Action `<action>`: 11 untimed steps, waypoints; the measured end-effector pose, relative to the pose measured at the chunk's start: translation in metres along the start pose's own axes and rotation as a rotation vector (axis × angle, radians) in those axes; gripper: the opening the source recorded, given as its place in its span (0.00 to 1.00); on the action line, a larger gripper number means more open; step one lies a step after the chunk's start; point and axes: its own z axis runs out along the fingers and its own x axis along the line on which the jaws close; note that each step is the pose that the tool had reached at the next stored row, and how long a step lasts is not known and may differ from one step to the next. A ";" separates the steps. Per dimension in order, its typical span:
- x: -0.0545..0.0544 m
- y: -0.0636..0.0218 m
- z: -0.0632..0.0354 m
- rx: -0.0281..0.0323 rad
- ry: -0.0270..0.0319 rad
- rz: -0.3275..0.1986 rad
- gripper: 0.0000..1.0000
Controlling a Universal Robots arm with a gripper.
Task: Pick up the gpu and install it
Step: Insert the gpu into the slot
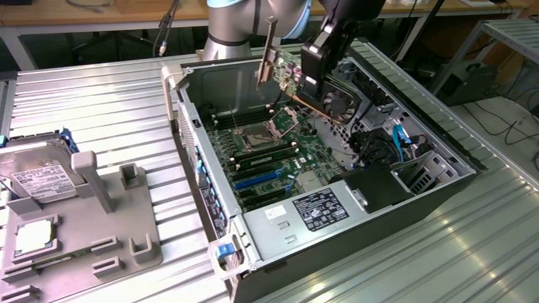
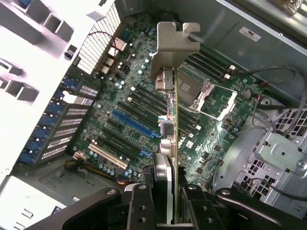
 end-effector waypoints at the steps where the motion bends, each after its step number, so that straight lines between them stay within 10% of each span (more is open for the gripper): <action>1: 0.000 -0.0001 0.0001 -0.0002 0.0002 -0.007 0.28; 11: 0.000 -0.0002 0.0000 -0.0017 0.0033 -0.089 0.28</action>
